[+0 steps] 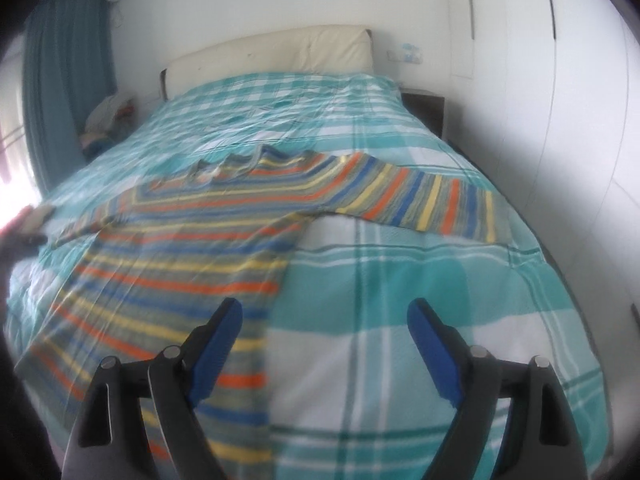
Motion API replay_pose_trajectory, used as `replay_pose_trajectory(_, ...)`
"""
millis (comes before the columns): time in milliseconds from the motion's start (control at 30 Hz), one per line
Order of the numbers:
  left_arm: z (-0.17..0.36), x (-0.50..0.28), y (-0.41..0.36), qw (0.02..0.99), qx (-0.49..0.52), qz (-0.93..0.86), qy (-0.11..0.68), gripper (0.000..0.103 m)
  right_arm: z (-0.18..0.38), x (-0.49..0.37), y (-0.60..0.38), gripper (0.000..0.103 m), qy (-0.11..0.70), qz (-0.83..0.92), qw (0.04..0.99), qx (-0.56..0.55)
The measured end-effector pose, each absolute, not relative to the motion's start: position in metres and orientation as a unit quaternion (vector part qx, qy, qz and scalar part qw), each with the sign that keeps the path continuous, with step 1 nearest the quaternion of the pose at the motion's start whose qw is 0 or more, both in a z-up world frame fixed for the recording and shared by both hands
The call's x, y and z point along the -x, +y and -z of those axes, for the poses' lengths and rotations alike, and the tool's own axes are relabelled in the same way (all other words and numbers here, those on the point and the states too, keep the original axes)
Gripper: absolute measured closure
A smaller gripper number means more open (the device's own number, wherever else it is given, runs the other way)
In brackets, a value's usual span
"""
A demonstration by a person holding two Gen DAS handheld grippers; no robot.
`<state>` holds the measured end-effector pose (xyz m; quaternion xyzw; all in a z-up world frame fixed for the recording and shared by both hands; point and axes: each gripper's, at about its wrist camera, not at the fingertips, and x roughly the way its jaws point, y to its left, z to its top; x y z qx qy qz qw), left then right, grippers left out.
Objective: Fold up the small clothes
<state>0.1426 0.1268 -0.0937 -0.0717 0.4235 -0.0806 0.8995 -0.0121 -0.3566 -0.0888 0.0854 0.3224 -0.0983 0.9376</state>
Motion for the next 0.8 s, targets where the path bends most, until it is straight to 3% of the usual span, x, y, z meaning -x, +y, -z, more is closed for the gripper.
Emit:
replay_pose_trajectory(267, 0.146, -0.153, 0.143, 0.892, 0.051, 0.016, 0.449, 0.009, 0.148, -0.004, -0.409, 0.018, 0.357, 0.144, 0.907, -0.168)
replay_pose_trajectory(467, 0.150, -0.155, 0.127, 0.890, 0.010, 0.010, 0.457, 0.003, 0.151, -0.005, -0.402, 0.007, 0.354, 0.138, 0.913, -0.148)
replay_pose_trajectory(800, 0.156, -0.159, 0.126, 0.881, 0.010, 0.006, 0.472, 0.000, 0.154, -0.005, -0.403, 0.005, 0.347, 0.133, 0.916, -0.151)
